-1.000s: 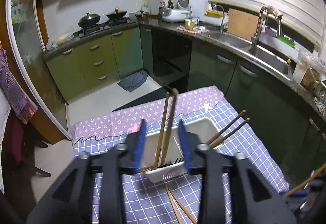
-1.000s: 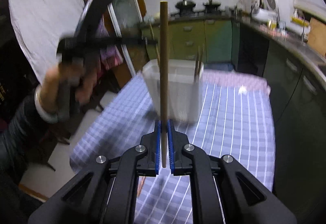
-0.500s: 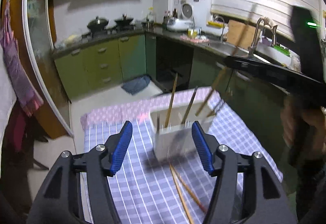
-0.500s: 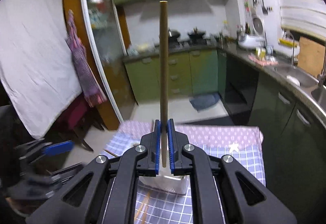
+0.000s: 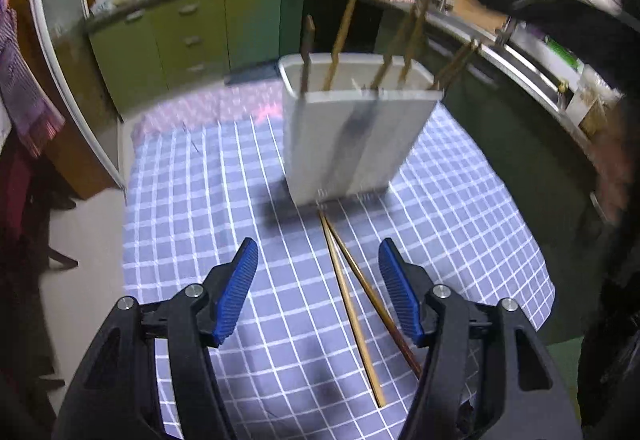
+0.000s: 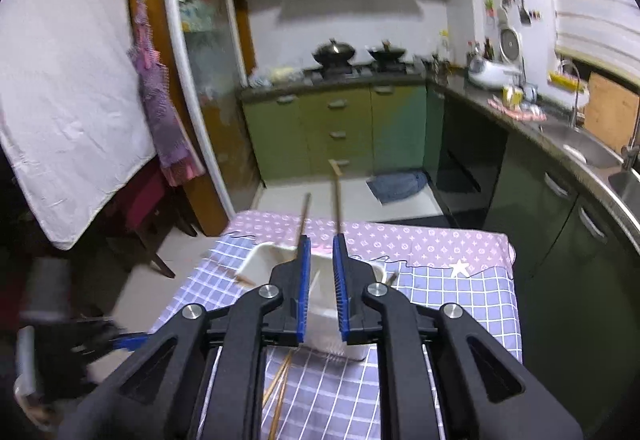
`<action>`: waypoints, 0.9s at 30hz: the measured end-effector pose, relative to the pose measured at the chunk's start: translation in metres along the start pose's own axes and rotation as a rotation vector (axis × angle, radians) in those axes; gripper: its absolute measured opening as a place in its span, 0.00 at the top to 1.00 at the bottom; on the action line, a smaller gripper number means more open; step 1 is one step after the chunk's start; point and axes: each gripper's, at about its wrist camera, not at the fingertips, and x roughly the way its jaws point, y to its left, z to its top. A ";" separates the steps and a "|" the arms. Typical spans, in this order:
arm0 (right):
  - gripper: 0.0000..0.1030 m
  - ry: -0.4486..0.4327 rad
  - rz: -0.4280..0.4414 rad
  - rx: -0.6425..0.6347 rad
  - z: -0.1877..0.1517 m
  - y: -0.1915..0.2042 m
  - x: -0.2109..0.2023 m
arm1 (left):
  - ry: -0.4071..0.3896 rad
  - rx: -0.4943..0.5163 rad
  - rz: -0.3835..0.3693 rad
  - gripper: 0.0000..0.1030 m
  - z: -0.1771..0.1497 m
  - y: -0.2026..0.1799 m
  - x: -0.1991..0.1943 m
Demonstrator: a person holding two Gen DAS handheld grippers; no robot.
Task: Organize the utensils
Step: 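Lower the right tool's chopstick into the holder and open the right tool, then move both tools back over the last two chopsticks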
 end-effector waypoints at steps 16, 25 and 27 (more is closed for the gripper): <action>0.79 0.485 0.013 0.110 -0.157 -0.060 0.032 | 0.382 -0.056 0.011 0.50 -0.027 -0.019 0.101; 0.79 0.519 0.035 0.124 -0.160 -0.066 0.051 | 0.461 -0.054 0.070 0.72 -0.019 -0.023 0.131; 0.79 0.523 0.036 0.125 -0.160 -0.066 0.050 | 0.470 -0.058 0.074 0.73 -0.018 -0.024 0.136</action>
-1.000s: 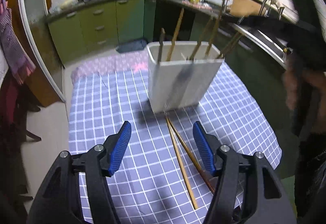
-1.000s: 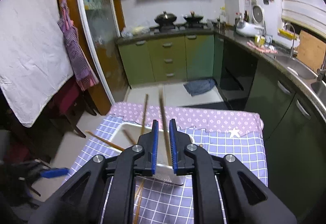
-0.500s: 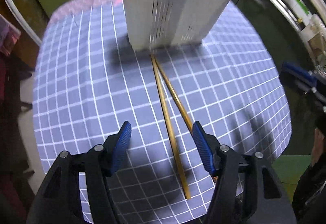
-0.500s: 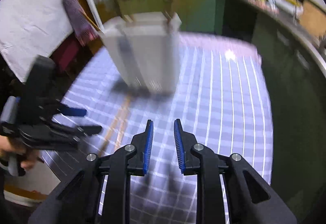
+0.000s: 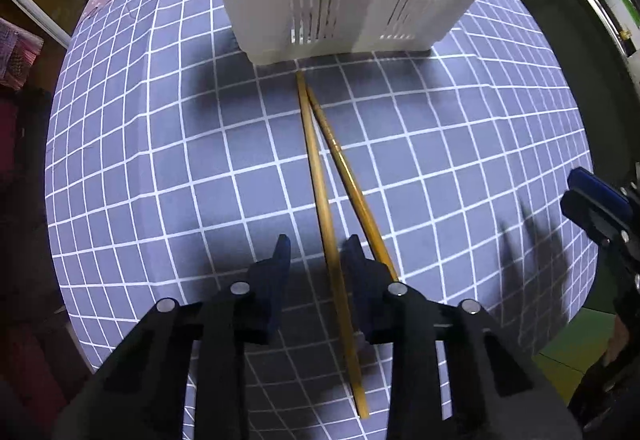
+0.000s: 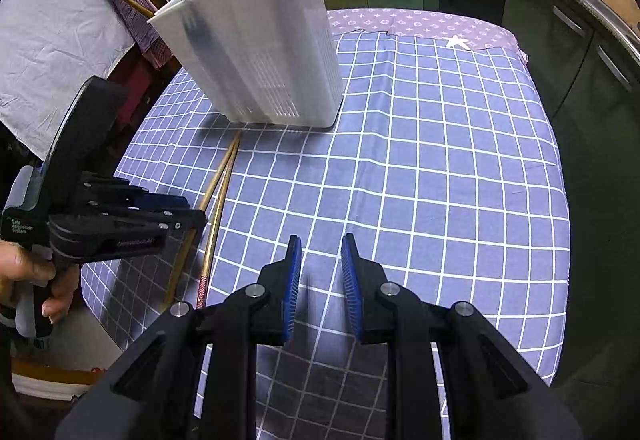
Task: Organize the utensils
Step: 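Move both tools back over the last two chopsticks, then close the left tool on a chopstick and lift it upright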
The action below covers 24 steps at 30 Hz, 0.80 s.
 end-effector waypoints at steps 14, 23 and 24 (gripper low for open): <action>0.77 0.031 -0.005 0.013 -0.005 -0.010 0.007 | 0.032 0.015 0.031 0.91 0.008 -0.009 0.005; 0.76 0.070 -0.009 0.001 -0.004 -0.003 0.013 | -0.039 0.005 -0.013 0.93 -0.004 0.012 -0.021; 0.75 0.075 -0.006 -0.001 -0.004 -0.002 0.014 | -0.053 0.002 -0.016 0.93 -0.007 0.013 -0.027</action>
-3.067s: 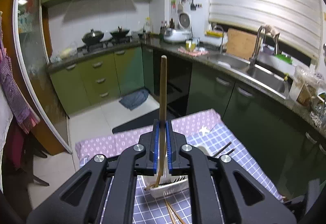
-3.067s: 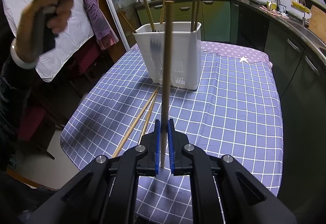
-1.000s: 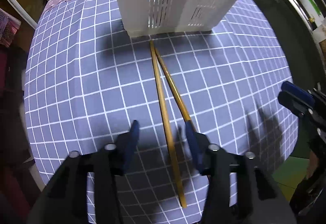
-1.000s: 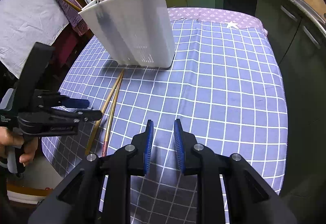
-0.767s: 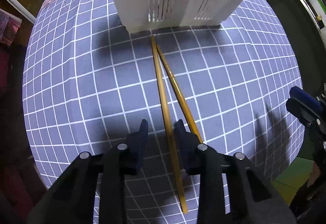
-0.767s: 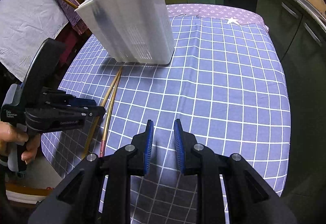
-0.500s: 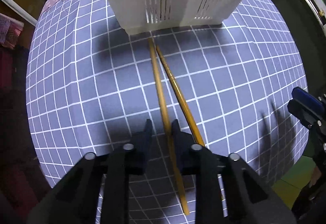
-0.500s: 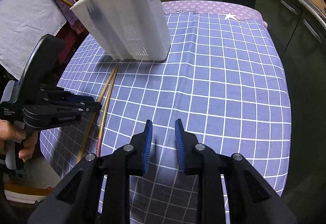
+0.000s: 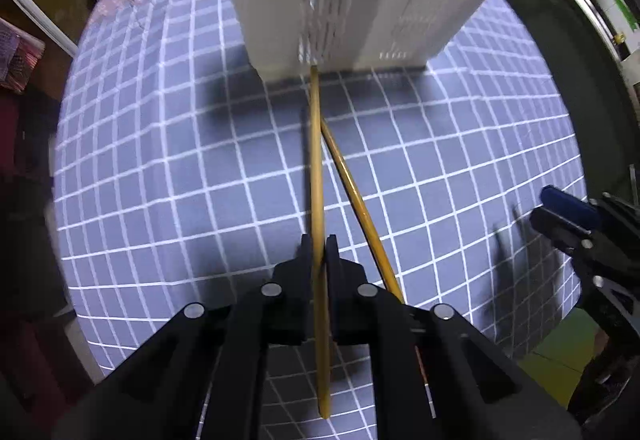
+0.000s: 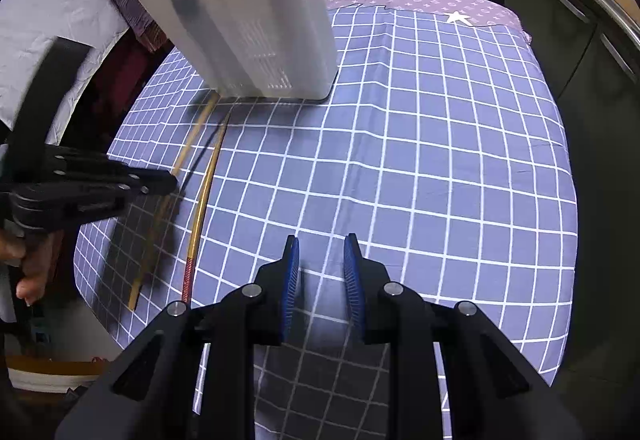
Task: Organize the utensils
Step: 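Close the left tool on a chopstick and lift it upright, then close the right tool on the last chopstick and lift it upright while the left tool holds its chopstick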
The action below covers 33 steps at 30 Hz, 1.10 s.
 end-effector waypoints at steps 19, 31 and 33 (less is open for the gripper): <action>0.74 0.204 0.052 -0.129 0.043 0.081 0.048 | -0.355 0.001 -0.030 0.93 -0.056 0.032 -0.093; 0.83 0.278 -0.013 -0.177 0.059 0.115 0.084 | -0.475 0.005 -0.024 0.93 -0.086 0.037 -0.105; 0.83 0.286 -0.032 -0.181 0.061 0.118 0.089 | -0.490 0.013 -0.015 0.93 -0.090 0.037 -0.105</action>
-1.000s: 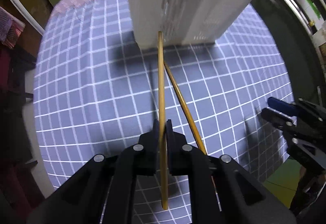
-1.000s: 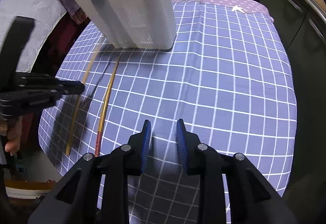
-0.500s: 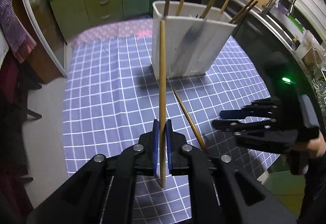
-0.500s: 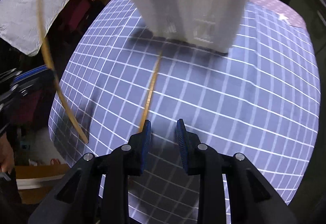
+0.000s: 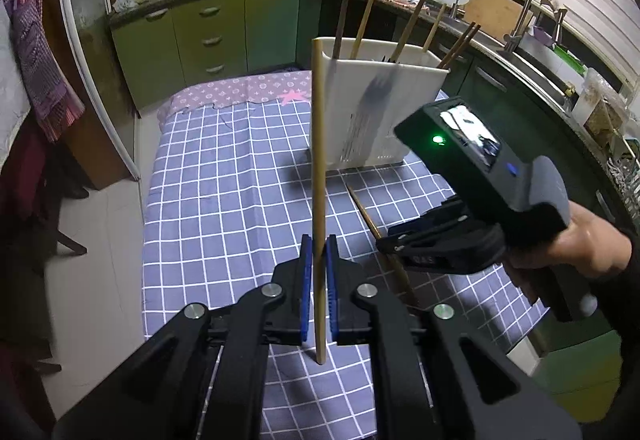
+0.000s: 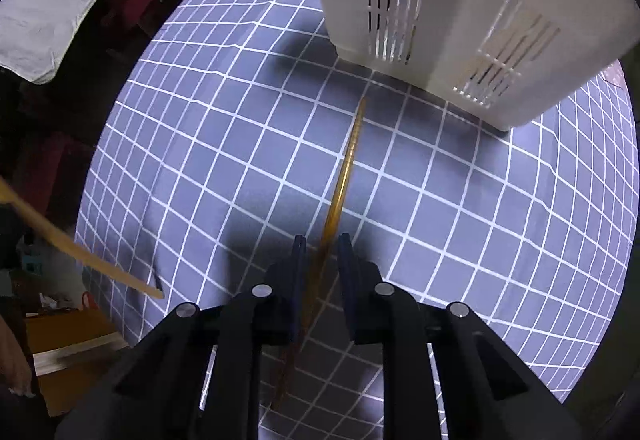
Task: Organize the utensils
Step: 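Close the right tool on the last chopstick and lift it upright while the left tool holds its chopstick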
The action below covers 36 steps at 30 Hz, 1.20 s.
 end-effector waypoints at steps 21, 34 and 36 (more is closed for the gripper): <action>0.93 0.014 -0.095 -0.017 0.013 0.016 0.012 | -0.041 0.014 0.000 0.93 -0.010 0.004 -0.009; 0.93 -0.264 0.006 -0.032 -0.040 0.024 -0.062 | -0.052 0.014 -0.003 0.93 -0.010 0.004 -0.014; 0.93 -0.316 0.009 -0.028 -0.056 0.020 -0.077 | -0.056 0.014 -0.002 0.93 -0.009 0.003 -0.015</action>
